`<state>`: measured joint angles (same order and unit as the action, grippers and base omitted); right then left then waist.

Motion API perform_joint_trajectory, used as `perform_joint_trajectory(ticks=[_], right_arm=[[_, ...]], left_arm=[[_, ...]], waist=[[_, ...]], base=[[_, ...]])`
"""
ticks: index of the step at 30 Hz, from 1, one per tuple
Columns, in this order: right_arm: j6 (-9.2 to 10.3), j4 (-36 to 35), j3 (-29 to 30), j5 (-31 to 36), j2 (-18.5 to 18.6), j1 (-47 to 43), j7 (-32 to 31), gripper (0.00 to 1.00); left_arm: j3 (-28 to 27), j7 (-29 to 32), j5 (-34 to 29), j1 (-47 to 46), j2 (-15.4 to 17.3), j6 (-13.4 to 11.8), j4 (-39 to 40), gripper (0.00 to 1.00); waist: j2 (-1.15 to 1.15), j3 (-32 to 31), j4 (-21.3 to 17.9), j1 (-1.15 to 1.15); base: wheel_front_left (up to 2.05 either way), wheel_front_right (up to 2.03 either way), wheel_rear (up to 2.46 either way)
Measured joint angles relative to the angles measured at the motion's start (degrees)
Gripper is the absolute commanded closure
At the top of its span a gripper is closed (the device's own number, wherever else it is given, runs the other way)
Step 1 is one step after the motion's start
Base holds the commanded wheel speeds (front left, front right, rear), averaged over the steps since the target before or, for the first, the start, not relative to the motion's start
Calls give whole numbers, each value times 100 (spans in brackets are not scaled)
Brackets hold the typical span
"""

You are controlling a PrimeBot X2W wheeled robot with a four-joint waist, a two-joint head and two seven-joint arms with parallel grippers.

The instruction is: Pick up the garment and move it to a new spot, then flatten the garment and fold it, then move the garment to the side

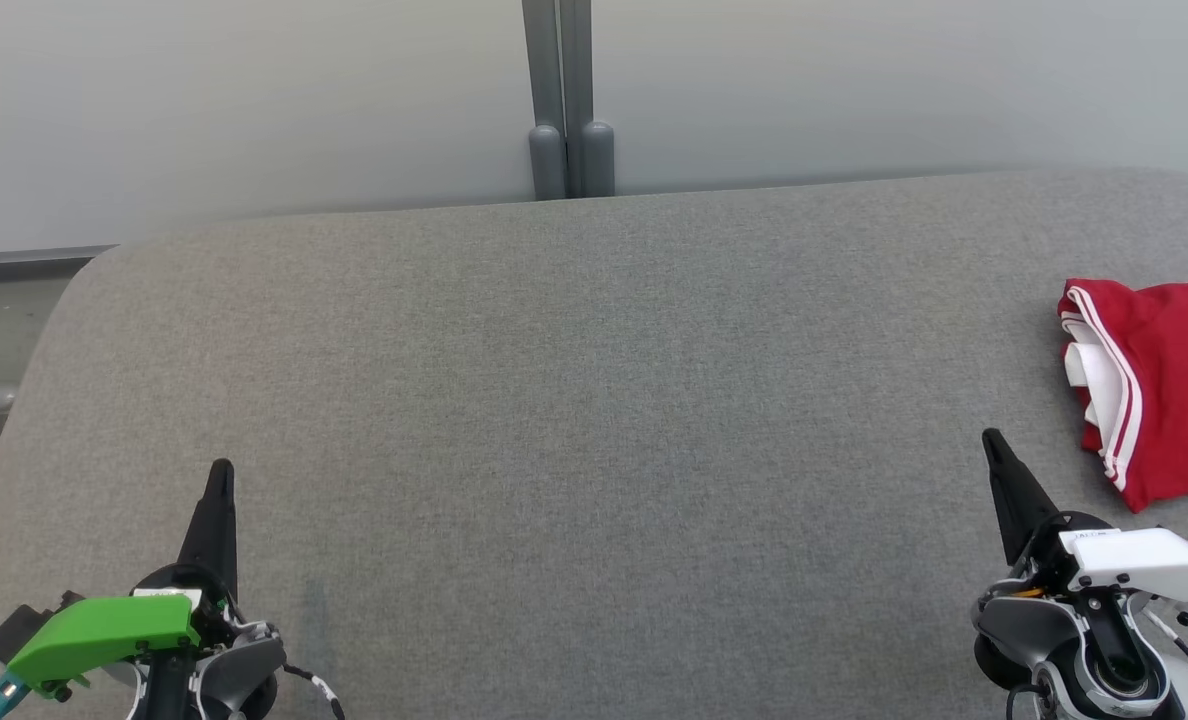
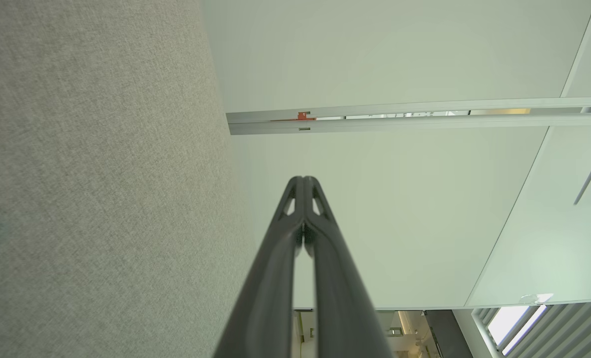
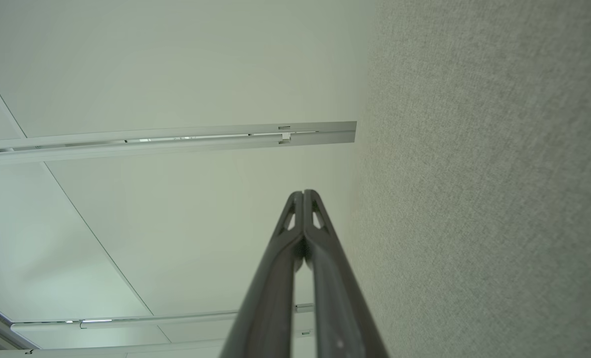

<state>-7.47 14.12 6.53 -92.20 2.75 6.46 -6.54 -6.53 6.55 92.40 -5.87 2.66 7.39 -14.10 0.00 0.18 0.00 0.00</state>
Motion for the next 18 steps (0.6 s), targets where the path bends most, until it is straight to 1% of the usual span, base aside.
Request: perform_joint_trajectory(ticks=[18], right_arm=[[0,-1,0,0,0,-2,0,100]], left_arm=[[0,0,1,-1,0,1,1,100]], waist=[[0,0,0,0]], base=[[0,0,0]])
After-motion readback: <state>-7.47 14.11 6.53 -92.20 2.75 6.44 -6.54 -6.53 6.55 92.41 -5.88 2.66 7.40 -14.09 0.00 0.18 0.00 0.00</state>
